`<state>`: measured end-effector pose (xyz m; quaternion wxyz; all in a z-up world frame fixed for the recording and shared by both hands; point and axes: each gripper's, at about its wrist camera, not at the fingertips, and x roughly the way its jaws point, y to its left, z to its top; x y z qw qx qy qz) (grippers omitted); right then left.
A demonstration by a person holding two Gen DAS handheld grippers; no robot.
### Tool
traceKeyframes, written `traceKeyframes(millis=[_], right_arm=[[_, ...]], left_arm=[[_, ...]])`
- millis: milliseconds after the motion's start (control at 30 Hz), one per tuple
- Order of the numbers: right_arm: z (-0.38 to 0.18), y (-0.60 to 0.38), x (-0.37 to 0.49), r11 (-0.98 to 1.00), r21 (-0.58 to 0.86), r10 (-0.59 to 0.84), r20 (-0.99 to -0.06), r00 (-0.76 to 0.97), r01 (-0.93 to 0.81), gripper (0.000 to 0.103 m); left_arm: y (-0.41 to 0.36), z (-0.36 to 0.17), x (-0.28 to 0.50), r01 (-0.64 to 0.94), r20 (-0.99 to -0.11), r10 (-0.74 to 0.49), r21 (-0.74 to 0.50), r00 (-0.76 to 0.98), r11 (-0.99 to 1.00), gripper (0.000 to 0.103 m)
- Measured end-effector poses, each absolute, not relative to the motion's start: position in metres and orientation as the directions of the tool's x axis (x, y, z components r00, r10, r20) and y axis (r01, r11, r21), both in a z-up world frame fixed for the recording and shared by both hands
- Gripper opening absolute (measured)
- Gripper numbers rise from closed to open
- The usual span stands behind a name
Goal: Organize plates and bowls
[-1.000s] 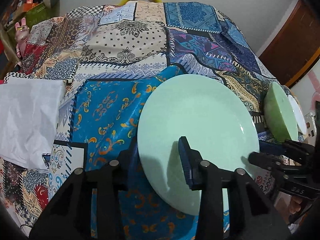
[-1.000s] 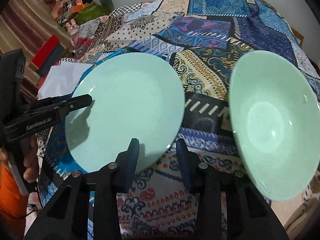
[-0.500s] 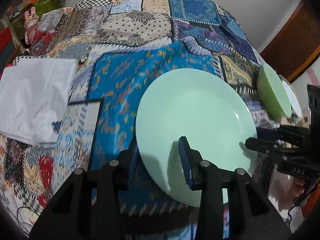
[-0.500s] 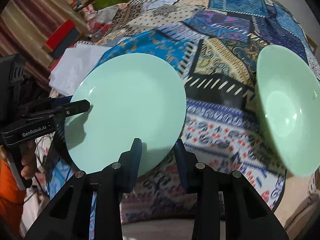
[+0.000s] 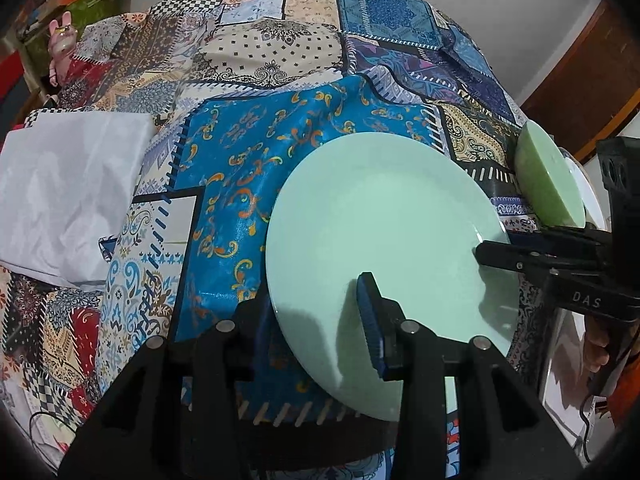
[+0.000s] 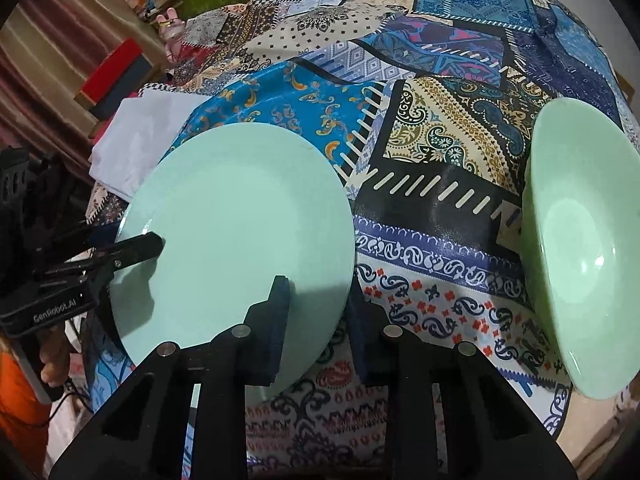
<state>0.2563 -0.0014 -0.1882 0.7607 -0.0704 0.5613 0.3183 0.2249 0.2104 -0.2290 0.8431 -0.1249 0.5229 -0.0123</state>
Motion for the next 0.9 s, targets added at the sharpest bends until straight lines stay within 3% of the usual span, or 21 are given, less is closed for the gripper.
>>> traceKeyframes(millis=[400,900], right_arm=[[-0.169,-0.018,0.233,0.789,0.255,0.435,-0.874,0.216,-0.558,0.021],[-0.118,-0.057,0.197,0.790,0.291,0.506,-0.807,0.305,-0.540,0.021]], left_arm=[[0.203,-0.210,0.205,-0.135,-0.862,-0.157,-0.249,0.481,0.959,0.039],[0.162,-0.149,0.163,-0.089,-0.828,-0.156,-0.239,0.538,0.967,0.039]])
